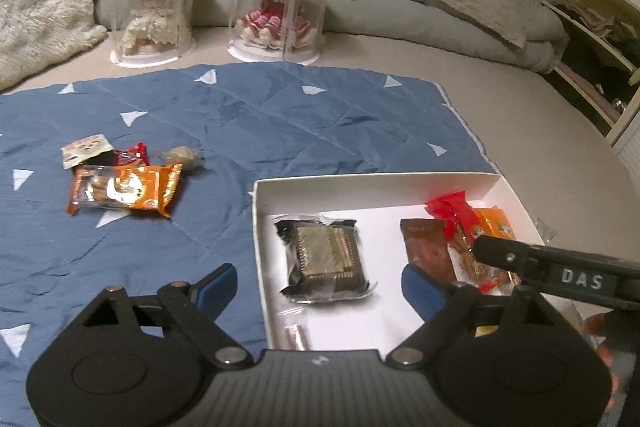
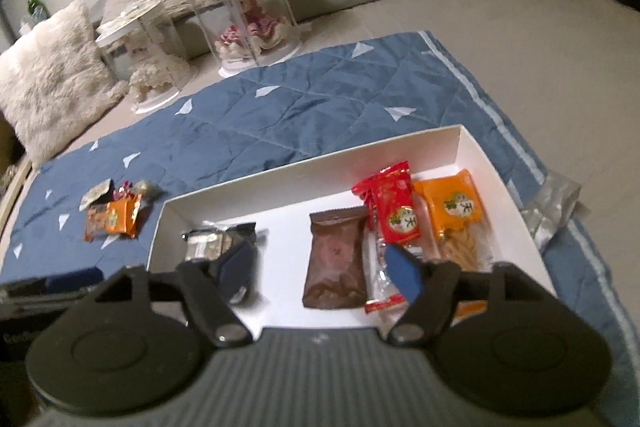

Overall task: Organize snacks
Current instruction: 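Lower both snacks into the tray and open both tools, then move both tools back over the remaining snacks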

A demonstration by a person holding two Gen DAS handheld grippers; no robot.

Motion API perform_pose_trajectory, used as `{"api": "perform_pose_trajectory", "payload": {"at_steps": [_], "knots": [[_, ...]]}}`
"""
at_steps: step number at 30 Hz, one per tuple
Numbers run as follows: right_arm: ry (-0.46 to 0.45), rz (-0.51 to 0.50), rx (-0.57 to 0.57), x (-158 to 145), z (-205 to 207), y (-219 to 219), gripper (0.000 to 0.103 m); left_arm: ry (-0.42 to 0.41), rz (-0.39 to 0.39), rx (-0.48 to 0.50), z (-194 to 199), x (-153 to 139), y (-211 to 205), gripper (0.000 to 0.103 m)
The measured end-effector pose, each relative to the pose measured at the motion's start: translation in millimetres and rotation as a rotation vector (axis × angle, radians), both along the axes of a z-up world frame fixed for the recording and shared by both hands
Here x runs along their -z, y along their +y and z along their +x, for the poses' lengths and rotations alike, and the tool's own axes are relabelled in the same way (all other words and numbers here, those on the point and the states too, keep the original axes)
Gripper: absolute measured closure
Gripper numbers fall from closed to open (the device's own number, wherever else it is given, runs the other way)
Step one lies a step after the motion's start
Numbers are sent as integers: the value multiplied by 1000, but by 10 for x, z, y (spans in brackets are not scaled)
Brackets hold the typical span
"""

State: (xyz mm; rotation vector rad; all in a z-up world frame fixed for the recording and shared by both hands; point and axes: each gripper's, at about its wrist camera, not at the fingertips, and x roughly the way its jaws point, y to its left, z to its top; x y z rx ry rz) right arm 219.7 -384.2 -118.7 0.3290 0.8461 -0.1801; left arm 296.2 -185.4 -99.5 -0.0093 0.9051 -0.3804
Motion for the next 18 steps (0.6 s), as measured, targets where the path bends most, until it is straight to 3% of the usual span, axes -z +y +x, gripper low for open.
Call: {"api": "perform_pose_trajectory", "payload": {"at_steps": [3,5,6,18], "knots": [[0,-31,-7,-76,-87,69,16,0,16,-16,-55,-32,60,10],[4,-45,12,-103,-129,96,1,-9,24,-28,-93,-49,109,0],[-5,-52,14,-118,-158,104,0,-19,28,-35,-118,-57,138,0],[-4,-96,-10,-111,-207,294,0,-20,74,-90,-114,-46,593,0]]}}
